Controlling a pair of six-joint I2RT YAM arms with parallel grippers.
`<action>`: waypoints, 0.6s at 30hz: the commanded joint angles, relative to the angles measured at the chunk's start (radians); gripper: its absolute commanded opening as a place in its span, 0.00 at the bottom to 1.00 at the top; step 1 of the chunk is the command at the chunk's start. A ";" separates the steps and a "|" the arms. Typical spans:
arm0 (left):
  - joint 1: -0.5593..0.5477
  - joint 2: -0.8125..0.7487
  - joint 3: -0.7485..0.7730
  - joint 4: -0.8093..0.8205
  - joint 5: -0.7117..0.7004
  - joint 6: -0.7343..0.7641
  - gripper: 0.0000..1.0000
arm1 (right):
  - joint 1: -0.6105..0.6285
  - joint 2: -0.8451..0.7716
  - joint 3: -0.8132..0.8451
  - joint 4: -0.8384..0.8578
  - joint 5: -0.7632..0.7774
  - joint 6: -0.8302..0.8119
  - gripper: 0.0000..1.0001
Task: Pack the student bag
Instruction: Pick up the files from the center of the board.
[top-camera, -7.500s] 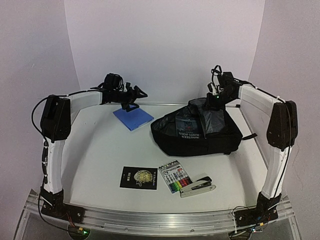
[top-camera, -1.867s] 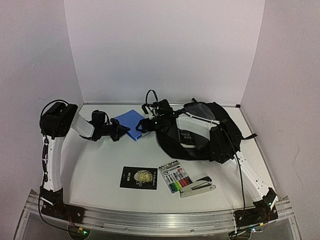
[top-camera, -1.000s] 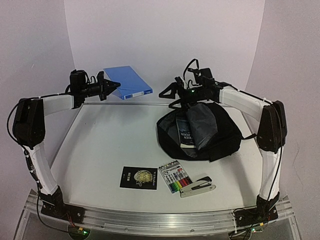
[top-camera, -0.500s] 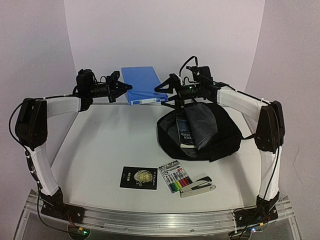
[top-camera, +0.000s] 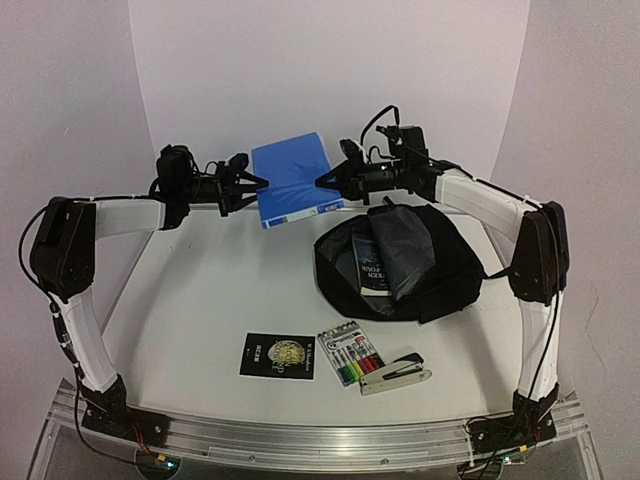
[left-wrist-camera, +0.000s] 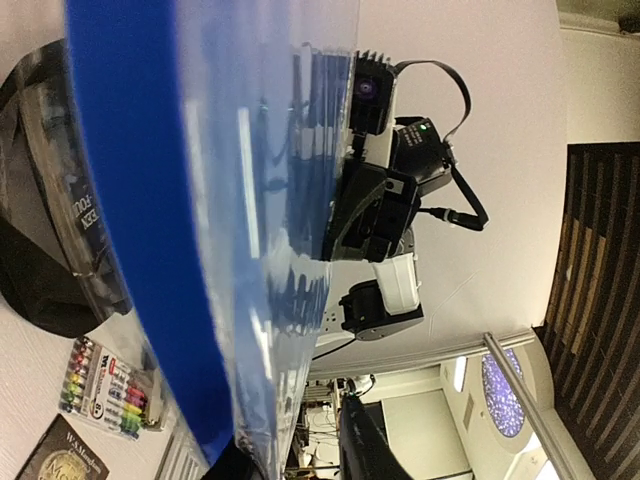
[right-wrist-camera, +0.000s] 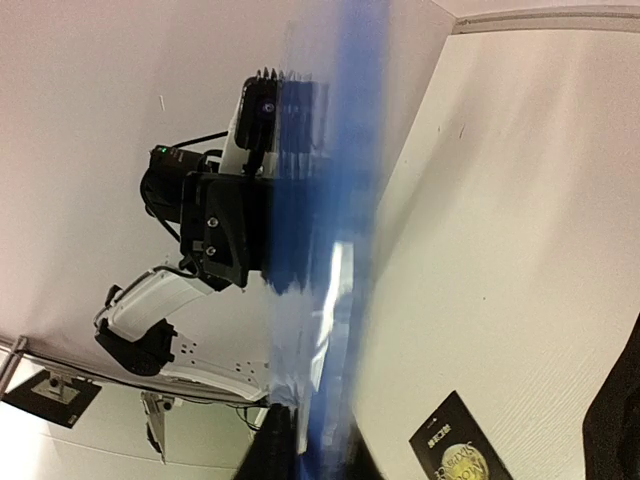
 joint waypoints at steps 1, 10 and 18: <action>0.002 -0.093 0.057 -0.233 -0.037 0.182 0.38 | -0.010 -0.039 0.036 0.062 -0.004 0.009 0.00; 0.057 -0.185 -0.012 -0.600 -0.180 0.434 0.72 | -0.033 -0.062 0.028 0.085 -0.006 0.023 0.00; 0.039 -0.100 -0.010 -0.278 -0.097 0.249 0.72 | -0.024 -0.081 -0.044 0.143 -0.036 0.089 0.00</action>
